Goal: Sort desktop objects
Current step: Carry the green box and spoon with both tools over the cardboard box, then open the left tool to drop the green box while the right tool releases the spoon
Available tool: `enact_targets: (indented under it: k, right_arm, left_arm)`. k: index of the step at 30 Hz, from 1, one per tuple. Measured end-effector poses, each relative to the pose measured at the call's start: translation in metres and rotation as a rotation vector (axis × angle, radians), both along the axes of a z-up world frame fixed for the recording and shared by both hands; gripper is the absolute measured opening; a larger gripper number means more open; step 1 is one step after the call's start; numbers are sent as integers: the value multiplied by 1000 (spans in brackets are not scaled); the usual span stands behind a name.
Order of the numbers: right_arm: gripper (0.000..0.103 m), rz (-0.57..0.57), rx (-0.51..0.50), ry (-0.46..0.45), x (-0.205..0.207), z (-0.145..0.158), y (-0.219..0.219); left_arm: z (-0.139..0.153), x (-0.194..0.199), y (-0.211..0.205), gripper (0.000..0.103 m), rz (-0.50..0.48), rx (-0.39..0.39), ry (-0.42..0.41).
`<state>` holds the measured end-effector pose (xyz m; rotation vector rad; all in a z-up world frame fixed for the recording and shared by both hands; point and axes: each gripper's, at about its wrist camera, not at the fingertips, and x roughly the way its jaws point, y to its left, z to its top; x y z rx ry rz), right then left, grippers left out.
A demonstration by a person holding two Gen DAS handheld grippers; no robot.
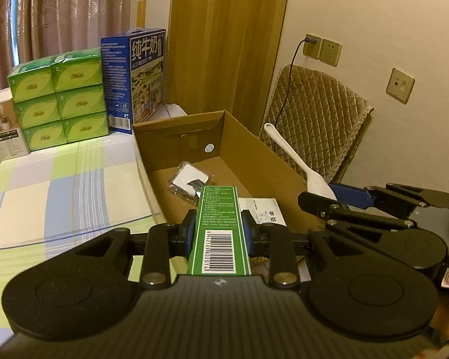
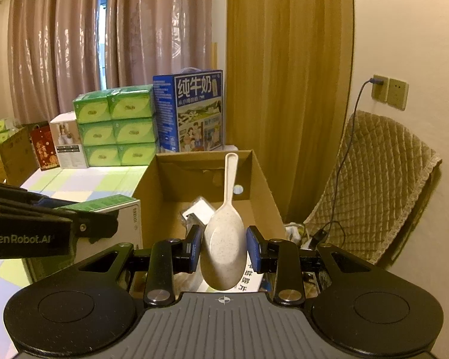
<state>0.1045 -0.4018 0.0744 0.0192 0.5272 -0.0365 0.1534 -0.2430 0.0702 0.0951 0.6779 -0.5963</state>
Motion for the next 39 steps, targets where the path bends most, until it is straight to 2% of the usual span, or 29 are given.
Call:
enact_targets:
  k: [25,28,34,36,38,39]
  right_arm:
    - [30,26,-7,57,63,-22,-22]
    - [30,23,-9,61,64,-24,-24]
    - [30,27,-7,73,63,-27,-25]
    - [30,30,-3,76,64,-27,-25]
    - [30,34,3,78,64,-27,-24]
    - [30,36,4,79,65,-27,-24]
  left_arm:
    - [-26,80,-38,26,42,-36,38]
    - [-28,85,-36,41,73,-39,27]
    - [-28,87,-22,42,101,-44,25]
    - [-28,87,-17,49,117,-43,27]
    - [-28,86,-12,61,131,-35,22]
    - [-27,85,-10,63,135,-30,18]
